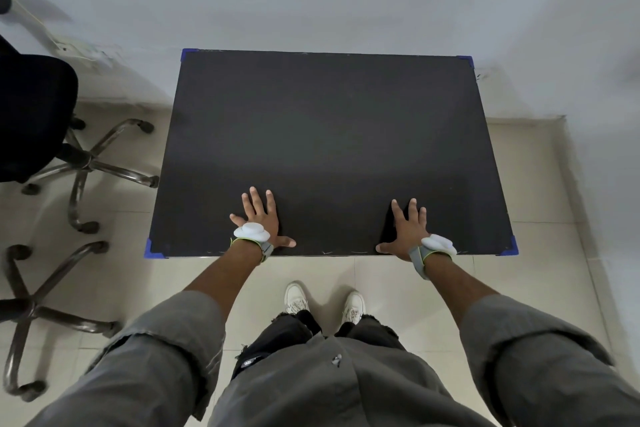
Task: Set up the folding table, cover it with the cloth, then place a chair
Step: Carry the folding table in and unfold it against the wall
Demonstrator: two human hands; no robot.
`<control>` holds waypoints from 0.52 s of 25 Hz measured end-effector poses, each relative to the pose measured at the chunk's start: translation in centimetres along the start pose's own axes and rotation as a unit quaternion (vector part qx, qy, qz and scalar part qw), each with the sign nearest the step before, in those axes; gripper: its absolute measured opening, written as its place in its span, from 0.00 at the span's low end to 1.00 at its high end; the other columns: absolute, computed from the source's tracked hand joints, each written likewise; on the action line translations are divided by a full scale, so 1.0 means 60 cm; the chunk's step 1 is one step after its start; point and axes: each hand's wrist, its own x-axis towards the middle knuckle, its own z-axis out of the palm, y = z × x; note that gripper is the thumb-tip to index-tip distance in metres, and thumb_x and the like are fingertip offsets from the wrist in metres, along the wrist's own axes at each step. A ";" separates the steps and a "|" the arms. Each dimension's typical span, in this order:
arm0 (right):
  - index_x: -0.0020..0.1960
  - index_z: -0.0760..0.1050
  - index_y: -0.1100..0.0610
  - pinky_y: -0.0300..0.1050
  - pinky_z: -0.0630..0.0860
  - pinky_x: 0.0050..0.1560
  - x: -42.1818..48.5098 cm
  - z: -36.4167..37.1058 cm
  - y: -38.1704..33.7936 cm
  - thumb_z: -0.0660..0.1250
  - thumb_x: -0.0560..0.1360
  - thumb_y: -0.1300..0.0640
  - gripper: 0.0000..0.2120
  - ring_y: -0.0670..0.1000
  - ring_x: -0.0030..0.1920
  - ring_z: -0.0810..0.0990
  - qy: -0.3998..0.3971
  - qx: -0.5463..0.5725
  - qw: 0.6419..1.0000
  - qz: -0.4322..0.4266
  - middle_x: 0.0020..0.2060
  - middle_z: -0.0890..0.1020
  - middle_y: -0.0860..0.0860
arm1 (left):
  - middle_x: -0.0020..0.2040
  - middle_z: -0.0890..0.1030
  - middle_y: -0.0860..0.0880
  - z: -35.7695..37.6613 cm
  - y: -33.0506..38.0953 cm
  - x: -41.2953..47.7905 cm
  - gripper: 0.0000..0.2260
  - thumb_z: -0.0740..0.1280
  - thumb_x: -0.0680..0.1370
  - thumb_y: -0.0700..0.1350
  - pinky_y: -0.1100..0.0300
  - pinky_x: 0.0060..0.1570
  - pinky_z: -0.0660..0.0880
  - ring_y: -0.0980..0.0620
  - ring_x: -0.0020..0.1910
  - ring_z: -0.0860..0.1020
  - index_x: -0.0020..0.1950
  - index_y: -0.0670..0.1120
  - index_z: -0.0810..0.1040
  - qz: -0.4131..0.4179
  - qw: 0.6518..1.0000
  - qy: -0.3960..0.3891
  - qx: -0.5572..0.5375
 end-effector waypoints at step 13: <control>0.81 0.38 0.48 0.63 0.54 0.76 0.016 -0.024 -0.014 0.77 0.67 0.39 0.60 0.66 0.78 0.35 -0.010 -0.017 1.000 -0.010 0.79 0.35 0.57 | 0.77 0.30 0.37 -0.018 0.000 0.028 0.63 0.72 0.66 0.70 0.27 0.71 0.51 0.35 0.77 0.33 0.79 0.45 0.31 -0.003 1.000 0.003 0.004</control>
